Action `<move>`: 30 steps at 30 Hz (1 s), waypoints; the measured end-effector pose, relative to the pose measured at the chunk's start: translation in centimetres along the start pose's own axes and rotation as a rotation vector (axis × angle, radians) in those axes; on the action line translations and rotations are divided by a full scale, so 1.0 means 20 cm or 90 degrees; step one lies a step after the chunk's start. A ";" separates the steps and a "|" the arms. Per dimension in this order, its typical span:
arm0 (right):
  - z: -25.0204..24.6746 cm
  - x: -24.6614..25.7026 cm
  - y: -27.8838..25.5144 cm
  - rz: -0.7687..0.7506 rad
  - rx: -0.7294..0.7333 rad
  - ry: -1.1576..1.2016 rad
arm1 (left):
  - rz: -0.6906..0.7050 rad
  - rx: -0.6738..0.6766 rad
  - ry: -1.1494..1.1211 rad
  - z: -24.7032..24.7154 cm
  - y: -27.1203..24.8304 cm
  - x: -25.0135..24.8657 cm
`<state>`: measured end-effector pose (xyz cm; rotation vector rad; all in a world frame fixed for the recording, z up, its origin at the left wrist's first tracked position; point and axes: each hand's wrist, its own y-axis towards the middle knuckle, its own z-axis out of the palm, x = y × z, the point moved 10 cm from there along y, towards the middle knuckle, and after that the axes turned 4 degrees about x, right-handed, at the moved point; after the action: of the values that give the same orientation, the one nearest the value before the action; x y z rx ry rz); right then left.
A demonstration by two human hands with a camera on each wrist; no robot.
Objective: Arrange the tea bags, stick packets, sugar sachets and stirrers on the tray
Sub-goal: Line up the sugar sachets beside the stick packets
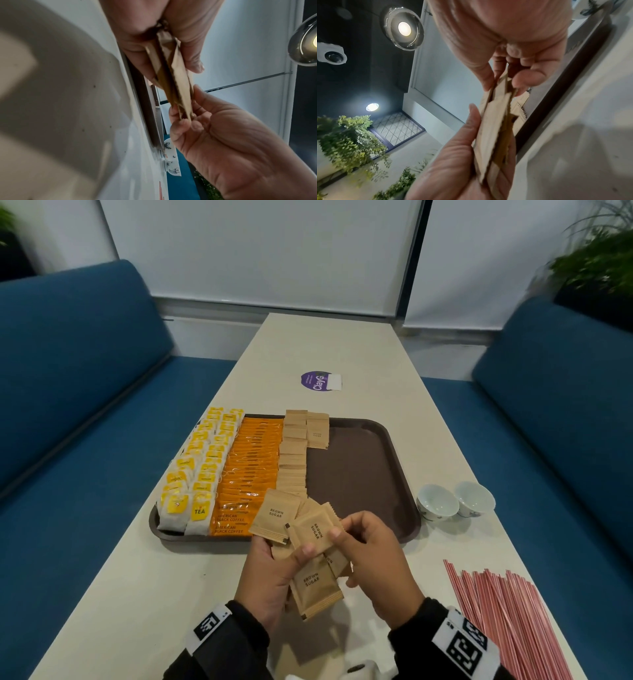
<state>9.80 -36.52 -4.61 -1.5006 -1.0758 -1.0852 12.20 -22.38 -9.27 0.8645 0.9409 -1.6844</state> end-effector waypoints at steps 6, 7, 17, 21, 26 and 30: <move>0.04 0.01 0.04 0.052 0.045 0.075 | -0.001 -0.016 -0.028 -0.04 0.02 -0.05; 0.03 0.02 0.06 0.054 0.038 0.073 | -0.004 -0.021 -0.032 -0.05 0.03 -0.05; -0.18 0.20 0.29 0.035 -0.060 0.036 | -0.047 -0.004 -0.023 -0.07 0.06 -0.02; -0.23 0.34 0.58 -0.017 -0.090 -0.107 | -0.071 0.024 -0.023 -0.05 0.06 -0.03; -0.20 0.36 1.01 -0.004 -0.115 -0.276 | -0.068 0.030 -0.005 -0.10 0.07 -0.10; -0.13 0.29 1.22 0.048 -0.096 -0.380 | -0.062 0.010 -0.013 -0.18 0.09 -0.15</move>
<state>34.31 -42.11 -3.50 -2.0411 -1.3402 -0.6851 15.09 -18.41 -8.59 0.8227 0.9705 -1.7823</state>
